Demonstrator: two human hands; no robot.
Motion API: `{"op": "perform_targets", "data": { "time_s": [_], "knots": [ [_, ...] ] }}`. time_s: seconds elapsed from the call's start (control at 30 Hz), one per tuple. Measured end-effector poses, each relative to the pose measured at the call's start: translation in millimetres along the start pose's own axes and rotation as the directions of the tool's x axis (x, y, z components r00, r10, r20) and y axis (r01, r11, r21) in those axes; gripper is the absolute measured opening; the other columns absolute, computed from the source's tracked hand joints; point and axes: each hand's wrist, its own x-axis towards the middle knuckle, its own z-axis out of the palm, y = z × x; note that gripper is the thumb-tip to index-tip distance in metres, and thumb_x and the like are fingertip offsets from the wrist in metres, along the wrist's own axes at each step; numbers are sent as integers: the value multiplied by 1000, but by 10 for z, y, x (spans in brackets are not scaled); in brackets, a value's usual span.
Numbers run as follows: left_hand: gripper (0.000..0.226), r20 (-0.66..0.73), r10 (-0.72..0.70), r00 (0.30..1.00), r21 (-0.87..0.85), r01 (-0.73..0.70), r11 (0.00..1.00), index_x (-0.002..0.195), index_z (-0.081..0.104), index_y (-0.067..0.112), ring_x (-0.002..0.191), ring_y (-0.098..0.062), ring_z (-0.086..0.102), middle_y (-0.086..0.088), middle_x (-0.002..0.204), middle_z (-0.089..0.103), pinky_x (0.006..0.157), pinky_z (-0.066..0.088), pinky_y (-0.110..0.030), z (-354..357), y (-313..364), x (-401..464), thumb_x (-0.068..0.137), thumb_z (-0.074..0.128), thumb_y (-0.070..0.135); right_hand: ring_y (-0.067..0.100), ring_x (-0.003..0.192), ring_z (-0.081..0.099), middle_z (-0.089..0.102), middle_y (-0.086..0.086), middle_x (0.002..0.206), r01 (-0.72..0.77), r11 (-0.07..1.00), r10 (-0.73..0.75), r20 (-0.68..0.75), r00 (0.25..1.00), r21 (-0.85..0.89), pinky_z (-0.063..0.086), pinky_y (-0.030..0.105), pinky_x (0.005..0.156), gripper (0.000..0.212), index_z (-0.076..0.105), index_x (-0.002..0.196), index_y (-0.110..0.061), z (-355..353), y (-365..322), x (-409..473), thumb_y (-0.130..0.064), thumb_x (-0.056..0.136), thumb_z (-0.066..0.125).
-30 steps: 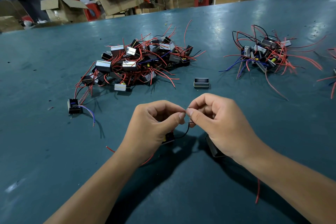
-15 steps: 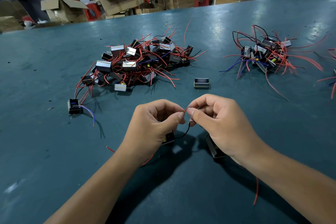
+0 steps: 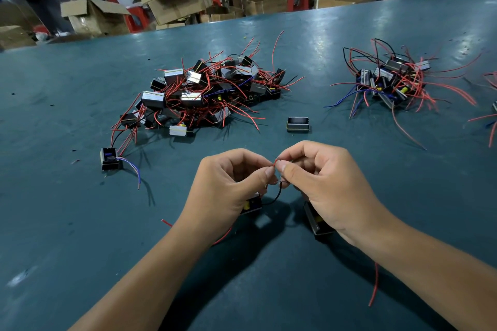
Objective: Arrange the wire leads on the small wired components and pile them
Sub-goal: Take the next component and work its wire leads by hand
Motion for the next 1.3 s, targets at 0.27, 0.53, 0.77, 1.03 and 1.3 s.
{"op": "perform_targets", "data": {
  "time_s": [0.27,0.53,0.77,1.03,1.3],
  "knots": [
    [15,-34,9,999,4,-9,1000,79,66,16,59,-16,61,-5,67,71,56,50,-21,12,-4,16,76,80,19,2,55,61,70,-1,62,4,1000,-4,25,1000,7,43,9,57,10,70,83,-13,-1,-2,-2,-7,90,67],
    [24,20,29,999,11,-30,1000,101,66,20,64,-25,60,-13,73,72,61,49,-35,21,46,-15,80,78,19,7,63,67,73,-2,67,26,998,-23,46,999,-63,51,17,65,13,69,83,-16,-7,-15,1,-8,91,65],
    [11,0,131,991,257,-127,958,96,69,28,71,-26,66,-2,79,73,69,54,-53,13,80,-41,87,71,23,5,61,66,70,0,65,32,998,-28,58,998,-63,49,13,63,10,69,83,-13,-9,-10,14,-7,91,67],
    [4,69,374,925,623,-333,708,89,71,21,81,-14,61,11,82,66,72,38,-11,-32,185,-43,89,67,24,6,62,67,70,0,64,57,988,-48,66,997,-143,51,32,63,13,68,80,-19,-12,-20,-3,-11,90,69],
    [8,51,339,939,629,-294,720,85,69,22,79,-14,58,11,79,66,69,37,-12,-33,315,-52,89,66,28,16,58,64,69,-1,65,93,979,-75,104,992,-180,49,32,59,12,68,81,-20,-21,-48,-16,-16,92,69]
  ]
}}
